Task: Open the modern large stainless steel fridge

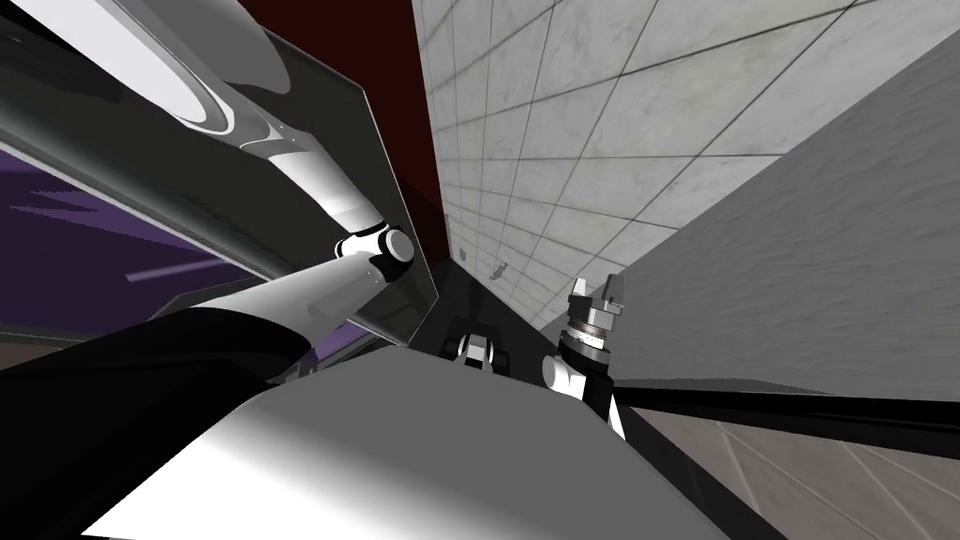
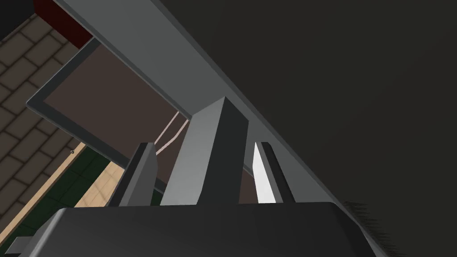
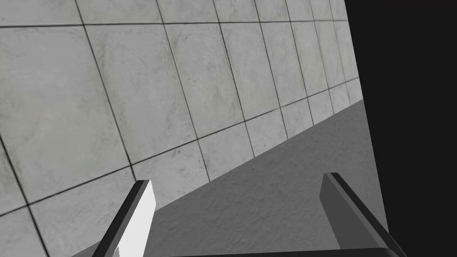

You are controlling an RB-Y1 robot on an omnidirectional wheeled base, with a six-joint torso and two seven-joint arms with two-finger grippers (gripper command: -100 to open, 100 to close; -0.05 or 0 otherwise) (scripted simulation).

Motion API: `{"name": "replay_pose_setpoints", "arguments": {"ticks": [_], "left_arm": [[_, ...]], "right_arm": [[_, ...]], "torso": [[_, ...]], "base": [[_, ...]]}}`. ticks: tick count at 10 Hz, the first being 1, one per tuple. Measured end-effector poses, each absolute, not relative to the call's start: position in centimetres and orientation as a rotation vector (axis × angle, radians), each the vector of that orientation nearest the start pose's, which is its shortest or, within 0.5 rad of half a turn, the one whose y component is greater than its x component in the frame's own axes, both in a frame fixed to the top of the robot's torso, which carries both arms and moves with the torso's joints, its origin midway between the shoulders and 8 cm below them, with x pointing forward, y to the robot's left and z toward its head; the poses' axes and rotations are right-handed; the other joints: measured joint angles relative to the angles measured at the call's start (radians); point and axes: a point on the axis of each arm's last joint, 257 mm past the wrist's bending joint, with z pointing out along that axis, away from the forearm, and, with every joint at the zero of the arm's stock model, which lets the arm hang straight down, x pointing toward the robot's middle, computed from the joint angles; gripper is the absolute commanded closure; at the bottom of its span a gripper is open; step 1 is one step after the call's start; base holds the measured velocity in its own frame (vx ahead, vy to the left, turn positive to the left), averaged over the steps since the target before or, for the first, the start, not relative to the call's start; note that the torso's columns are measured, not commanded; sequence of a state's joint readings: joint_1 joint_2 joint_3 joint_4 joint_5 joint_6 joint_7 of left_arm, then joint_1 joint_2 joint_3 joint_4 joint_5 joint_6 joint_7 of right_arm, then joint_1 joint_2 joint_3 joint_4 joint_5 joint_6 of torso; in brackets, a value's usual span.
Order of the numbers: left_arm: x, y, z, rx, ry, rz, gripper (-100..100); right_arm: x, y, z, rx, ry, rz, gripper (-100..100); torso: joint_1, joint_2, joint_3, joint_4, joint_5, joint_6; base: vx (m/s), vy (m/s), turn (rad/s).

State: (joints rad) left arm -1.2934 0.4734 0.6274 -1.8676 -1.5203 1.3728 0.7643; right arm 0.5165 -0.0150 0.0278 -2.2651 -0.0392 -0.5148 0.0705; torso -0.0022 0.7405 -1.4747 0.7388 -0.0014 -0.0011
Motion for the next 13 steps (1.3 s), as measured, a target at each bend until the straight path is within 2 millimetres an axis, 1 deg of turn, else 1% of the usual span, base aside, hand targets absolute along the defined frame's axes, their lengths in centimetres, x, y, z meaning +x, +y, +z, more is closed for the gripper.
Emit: {"name": "replay_pose_setpoints", "arguments": {"ticks": [4, 5, 6, 7, 9, 10, 13], "left_arm": [[16.0, 59.2, 29.7, -1.32, -0.927, -0.371, 100], [15.0, 58.9, 29.5, -1.299, -0.947, -0.346, 100], [14.9, 58.9, 29.2, -1.304, -0.953, -0.341, 100], [14.6, 58.8, 29.1, -1.3, -0.962, -0.325, 100], [12.7, 58.2, 29.5, -1.259, -0.999, -0.278, 100], [11.5, 57.8, 29.7, -1.24, -1.024, -0.249, 100], [8.3, 56.8, 29.4, -1.179, -1.098, -0.162, 100]], "right_arm": [[34.4, -27.6, 1.5, 0.661, 0.629, 1.28, 0], [34.4, -27.6, 1.5, 0.661, 0.629, 1.28, 0], [34.4, -27.6, 1.5, 0.661, 0.629, 1.281, 0], [34.4, -27.6, 1.5, 0.661, 0.629, 1.28, 0], [34.4, -27.6, 1.5, 0.661, 0.629, 1.28, 0], [34.4, -27.6, 1.5, 0.661, 0.629, 1.28, 0], [34.4, -27.6, 1.5, 0.661, 0.629, 1.28, 0]], "torso": [[-0.002, 0.003, 0.003, 0.003, -0.002, -0.002], [-0.002, 0.006, 0.006, 0.003, 0.0, -0.003], [0.007, 0.01, 0.005, 0.005, -0.001, -0.001], [0.008, 0.007, 0.004, 0.005, 0.0, -0.004], [-0.004, 0.002, 0.004, 0.002, 0.0, -0.004], [-0.006, 0.001, 0.003, 0.002, -0.001, -0.003], [-0.001, 0.003, 0.002, 0.001, -0.001, 0.0]], "base": [[0.177, -0.242, 0.056], [0.073, -0.116, 0.017], [0.102, -0.075, -0.017], [0.183, -0.122, 0.023], [0.248, -0.16, 0.072], [0.309, -0.161, 0.06], [0.225, -0.158, 0.042]]}}
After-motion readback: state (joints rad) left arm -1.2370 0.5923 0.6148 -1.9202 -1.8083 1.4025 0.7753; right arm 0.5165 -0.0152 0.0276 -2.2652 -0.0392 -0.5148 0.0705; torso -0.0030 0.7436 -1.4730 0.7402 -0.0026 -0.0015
